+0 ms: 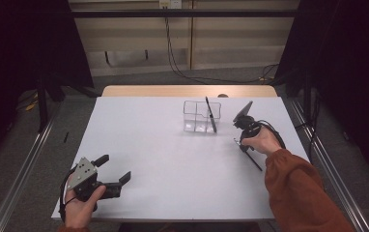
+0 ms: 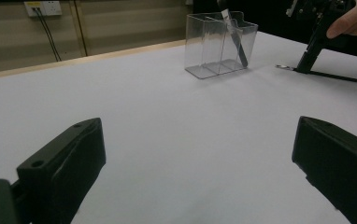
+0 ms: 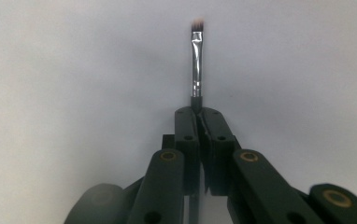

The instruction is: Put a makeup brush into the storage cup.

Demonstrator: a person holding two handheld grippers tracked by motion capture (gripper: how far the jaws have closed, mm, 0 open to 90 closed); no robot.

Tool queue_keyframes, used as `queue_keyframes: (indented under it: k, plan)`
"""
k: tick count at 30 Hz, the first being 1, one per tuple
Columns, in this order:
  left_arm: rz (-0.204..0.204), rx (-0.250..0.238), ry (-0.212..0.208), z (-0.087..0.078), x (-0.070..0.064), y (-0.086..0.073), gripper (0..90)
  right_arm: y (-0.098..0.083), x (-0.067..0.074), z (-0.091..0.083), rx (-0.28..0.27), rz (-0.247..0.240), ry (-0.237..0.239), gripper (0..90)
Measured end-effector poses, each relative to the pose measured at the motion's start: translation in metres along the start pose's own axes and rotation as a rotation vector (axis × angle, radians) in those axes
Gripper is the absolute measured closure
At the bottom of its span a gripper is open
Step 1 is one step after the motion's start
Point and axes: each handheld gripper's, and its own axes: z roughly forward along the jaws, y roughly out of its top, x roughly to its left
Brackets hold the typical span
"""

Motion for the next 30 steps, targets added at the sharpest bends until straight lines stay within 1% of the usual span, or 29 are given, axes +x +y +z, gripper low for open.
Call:
queue_keyframes:
  k: [4, 8, 16, 20, 23, 26, 27, 30]
  plan:
    - [-0.002, 0.001, 0.002, 0.000, 0.001, 0.000, 2.7, -0.003, -0.001, 0.000, -0.021, -0.005, 0.006, 86.7]
    - [0.003, 0.001, 0.001, 0.000, 0.001, 0.000, 2.8, -0.004, -0.002, -0.001, -0.026, -0.001, 0.012, 86.6]
    - [0.001, 0.002, 0.003, 0.000, 0.001, 0.000, 2.8, -0.007, -0.003, -0.001, -0.048, 0.000, 0.026, 86.7]
    - [0.001, 0.002, 0.003, 0.000, 0.001, 0.000, 2.8, -0.008, -0.002, -0.002, -0.049, -0.004, 0.026, 86.6]
    - [0.000, 0.000, 0.003, 0.000, 0.001, 0.000, 2.7, -0.009, -0.002, -0.002, -0.059, -0.014, 0.025, 86.6]
    - [0.002, -0.001, 0.006, 0.000, 0.001, 0.000, 2.8, -0.010, -0.002, -0.004, -0.062, -0.006, 0.033, 86.6]
    - [0.002, -0.001, 0.006, 0.000, 0.001, 0.000, 2.8, -0.010, -0.002, -0.004, -0.066, -0.011, 0.034, 86.6]
    - [-0.001, -0.002, 0.007, 0.000, 0.001, 0.000, 2.7, -0.012, -0.002, -0.007, -0.083, -0.004, 0.040, 86.6]
